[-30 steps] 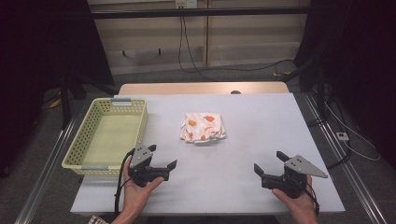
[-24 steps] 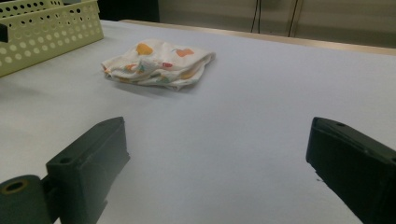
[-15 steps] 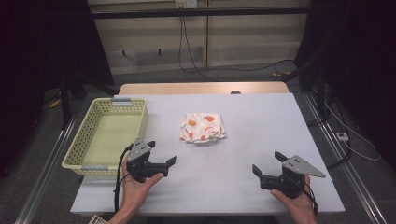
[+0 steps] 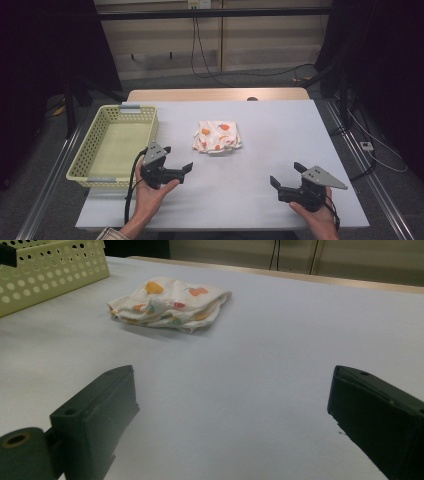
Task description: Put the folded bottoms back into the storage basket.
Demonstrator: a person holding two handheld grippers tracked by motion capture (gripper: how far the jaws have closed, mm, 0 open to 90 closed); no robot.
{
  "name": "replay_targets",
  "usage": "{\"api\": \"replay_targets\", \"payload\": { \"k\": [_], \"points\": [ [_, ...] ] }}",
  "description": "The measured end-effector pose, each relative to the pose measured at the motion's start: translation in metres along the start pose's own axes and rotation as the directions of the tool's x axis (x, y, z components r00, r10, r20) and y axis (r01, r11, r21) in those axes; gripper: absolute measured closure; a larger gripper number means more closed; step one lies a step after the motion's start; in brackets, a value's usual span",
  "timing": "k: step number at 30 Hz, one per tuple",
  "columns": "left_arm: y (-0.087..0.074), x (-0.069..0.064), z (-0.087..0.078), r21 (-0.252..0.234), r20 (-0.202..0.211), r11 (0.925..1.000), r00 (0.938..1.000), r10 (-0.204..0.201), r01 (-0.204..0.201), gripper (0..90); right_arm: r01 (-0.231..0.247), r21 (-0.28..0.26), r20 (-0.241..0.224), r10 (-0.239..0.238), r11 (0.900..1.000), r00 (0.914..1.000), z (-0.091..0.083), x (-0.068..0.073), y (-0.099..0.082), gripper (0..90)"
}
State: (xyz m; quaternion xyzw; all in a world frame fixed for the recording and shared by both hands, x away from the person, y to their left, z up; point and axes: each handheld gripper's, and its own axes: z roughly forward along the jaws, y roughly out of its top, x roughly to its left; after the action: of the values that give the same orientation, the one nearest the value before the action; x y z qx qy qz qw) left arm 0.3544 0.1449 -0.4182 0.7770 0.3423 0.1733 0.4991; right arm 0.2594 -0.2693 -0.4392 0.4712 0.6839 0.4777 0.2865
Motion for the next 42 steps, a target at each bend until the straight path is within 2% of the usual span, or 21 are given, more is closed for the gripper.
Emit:
{"api": "replay_targets", "payload": {
  "k": [7,20,22,27,32,33,34,35,38,39,42],
  "points": [
    [0.012,-0.004,0.008,-0.026,-0.002,0.9996,1.0,0.007,-0.007,5.0,-0.001,0.003,0.002,0.001,1.0,1.0,0.0,-0.001,0.0,5.4],
    [0.026,-0.003,0.029,-0.016,0.023,0.9999,0.9997,0.0,0.001,4.9,-0.003,0.003,-0.004,0.003,1.0,1.0,0.0,-0.002,0.0,5.4],
    [0.029,-0.003,0.031,-0.016,0.024,0.9998,0.9997,0.009,-0.009,5.4,-0.003,0.005,-0.004,0.003,1.0,1.0,0.0,-0.001,0.0,5.4],
    [0.035,0.001,0.038,-0.014,0.022,0.9998,0.9997,-0.013,0.013,5.8,-0.006,0.007,-0.008,0.006,1.0,1.0,0.001,-0.002,0.0,5.4],
    [0.041,0.004,0.041,-0.008,0.007,0.9999,0.9999,-0.015,0.015,5.9,-0.007,0.009,-0.008,0.007,0.9999,0.9999,0.001,-0.002,0.0,5.4],
    [0.043,0.005,0.044,-0.013,0.003,0.9994,0.9995,-0.031,0.031,6.0,-0.005,0.015,-0.009,0.005,0.9999,1.0,0.002,-0.002,0.0,5.6],
    [0.043,0.005,0.044,-0.013,0.003,0.9994,0.9995,-0.031,0.031,6.0,-0.005,0.015,-0.009,0.005,0.9999,1.0,0.002,-0.002,0.0,5.6],
    [0.046,0.006,0.046,-0.006,0.022,0.9987,0.9984,-0.051,0.051,6.1,-0.01,0.014,-0.009,0.01,0.9999,0.9999,0.002,-0.002,0.0,5.6],
    [0.05,0.006,0.049,-0.004,0.025,0.9987,0.9984,-0.051,0.051,5.9,-0.007,0.013,-0.007,0.007,0.9999,0.9999,0.002,-0.002,0.0,5.6],
    [0.052,0.007,0.051,-0.003,0.029,0.9981,0.9976,-0.062,0.062,6.2,-0.008,0.015,-0.007,0.008,0.9998,0.9999,0.002,-0.002,0.0,5.6],
    [0.054,0.007,0.055,0.0,0.017,0.9982,0.998,-0.061,0.061,8.1,-0.003,0.014,-0.009,0.003,0.9999,1.0,0.002,-0.002,0.0,5.6]
  ]
}}
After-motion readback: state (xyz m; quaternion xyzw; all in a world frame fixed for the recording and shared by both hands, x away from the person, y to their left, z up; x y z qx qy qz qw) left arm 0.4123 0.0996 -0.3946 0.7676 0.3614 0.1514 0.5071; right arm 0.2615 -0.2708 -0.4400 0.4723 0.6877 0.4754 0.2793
